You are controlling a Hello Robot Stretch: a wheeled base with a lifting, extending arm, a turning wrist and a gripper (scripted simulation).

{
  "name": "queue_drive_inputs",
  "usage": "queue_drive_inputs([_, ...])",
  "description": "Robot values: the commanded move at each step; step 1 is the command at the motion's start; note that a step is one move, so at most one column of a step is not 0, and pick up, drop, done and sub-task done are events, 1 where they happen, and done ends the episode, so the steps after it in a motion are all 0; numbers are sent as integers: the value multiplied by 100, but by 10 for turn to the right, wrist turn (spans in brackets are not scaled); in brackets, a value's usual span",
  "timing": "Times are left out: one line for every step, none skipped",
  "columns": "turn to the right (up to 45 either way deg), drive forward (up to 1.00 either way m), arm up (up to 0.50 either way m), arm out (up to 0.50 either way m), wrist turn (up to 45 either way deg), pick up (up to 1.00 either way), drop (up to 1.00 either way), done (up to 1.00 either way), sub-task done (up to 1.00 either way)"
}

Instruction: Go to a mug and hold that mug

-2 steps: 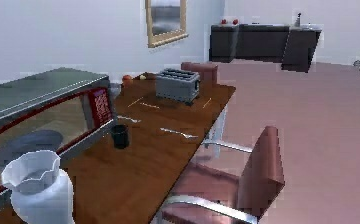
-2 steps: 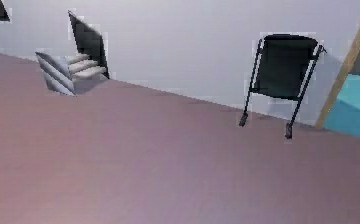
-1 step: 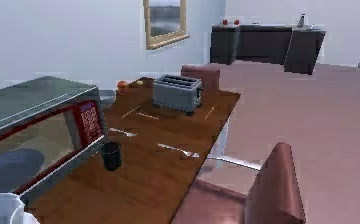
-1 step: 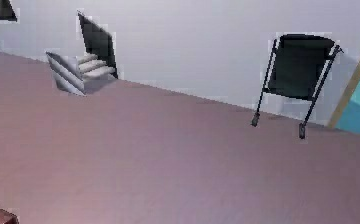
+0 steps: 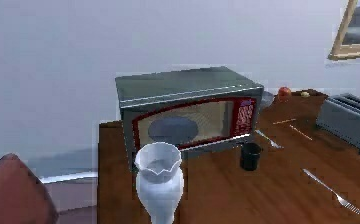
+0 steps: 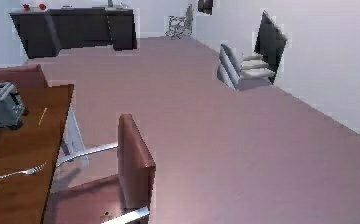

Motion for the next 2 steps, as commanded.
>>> queue_drive_inputs([-450,0,0,0,0,0,0,0,0])
queue_drive_inputs([-180,0,0,0,0,0,0,0,0])
